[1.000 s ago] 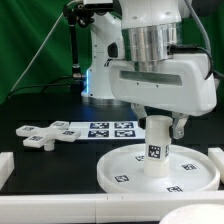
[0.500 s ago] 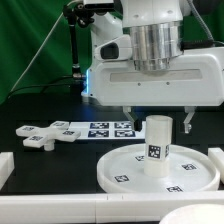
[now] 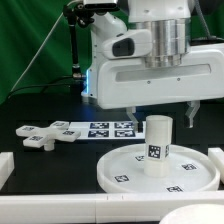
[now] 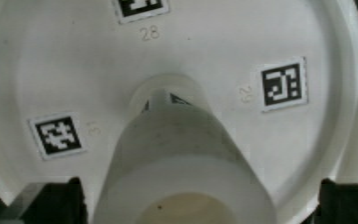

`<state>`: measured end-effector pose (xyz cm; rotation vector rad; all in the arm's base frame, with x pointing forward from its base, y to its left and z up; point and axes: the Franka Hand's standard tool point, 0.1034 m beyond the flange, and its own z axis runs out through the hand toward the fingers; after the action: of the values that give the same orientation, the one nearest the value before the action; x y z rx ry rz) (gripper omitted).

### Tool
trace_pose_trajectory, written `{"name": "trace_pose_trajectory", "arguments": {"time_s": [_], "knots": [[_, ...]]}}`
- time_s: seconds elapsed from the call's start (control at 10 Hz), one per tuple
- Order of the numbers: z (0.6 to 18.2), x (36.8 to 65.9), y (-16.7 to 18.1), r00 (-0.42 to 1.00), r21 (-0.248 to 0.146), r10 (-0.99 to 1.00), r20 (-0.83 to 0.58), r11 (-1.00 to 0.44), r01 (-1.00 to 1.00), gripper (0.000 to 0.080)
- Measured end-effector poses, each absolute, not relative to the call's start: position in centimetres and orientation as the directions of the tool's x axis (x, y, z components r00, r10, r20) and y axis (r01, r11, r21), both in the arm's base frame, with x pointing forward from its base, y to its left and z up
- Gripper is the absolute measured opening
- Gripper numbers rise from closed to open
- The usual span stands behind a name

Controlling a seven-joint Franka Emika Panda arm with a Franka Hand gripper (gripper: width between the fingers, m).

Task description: Assemble round table

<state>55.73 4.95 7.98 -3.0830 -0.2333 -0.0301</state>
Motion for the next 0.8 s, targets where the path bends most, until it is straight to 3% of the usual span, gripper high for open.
{"name": "trace_pose_trajectory", "arguments": {"time_s": [0.2, 0.8], "knots": [[8.32, 56.06, 5.6, 0.936, -0.024, 0.352, 0.025, -0.935, 0.353, 0.0649], [8.23, 56.01, 5.4, 0.72, 0.001, 0.694, 0.02, -0.72, 0.694, 0.0649]]}}
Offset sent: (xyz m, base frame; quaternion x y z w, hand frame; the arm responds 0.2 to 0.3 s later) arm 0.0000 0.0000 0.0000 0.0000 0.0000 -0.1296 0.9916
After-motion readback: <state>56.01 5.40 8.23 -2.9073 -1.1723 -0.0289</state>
